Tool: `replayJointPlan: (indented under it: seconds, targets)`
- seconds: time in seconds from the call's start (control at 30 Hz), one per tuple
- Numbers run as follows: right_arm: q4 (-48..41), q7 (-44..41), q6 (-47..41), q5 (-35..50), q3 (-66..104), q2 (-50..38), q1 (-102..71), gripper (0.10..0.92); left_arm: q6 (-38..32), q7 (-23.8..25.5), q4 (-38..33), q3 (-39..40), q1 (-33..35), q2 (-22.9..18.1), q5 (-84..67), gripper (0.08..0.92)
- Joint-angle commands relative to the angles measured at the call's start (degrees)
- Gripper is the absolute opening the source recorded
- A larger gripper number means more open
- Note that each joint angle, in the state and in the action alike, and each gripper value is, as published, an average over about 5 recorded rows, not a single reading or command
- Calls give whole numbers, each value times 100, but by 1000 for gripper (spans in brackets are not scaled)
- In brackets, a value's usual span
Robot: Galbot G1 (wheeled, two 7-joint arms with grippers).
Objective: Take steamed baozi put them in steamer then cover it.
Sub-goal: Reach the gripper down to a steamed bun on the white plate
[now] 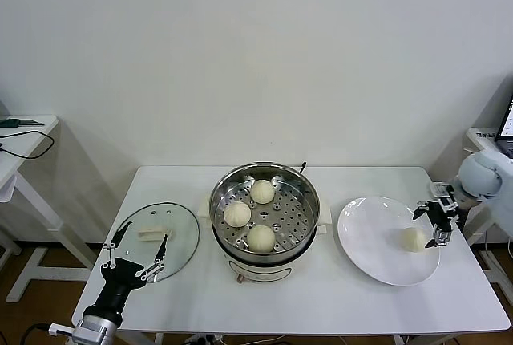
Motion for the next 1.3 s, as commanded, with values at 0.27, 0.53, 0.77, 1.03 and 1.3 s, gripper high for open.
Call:
replayJointPlan:
  seconds: [0.27,0.53,0.77,1.03,1.3]
  targets:
    - [-826,31,107,-554,460,628,-409,823,5,6,100,-4,-62,-14,-3,823]
    - [-869,83,156,-683,558,685,-481,823,-11,9,161,46,-88,-21,7,823]
    - [-872,101,189,-775,582,682,-484,823,-18,13,155,33,-78,-23,6,823]
    - [-871,121,231,-808,642,692,-520,786,-12,7,136,48,-83,-28,7,823]
    - [-789,115,227,-726,641,655,-519,747,-11,5,134,60,-85,-33,7,823]
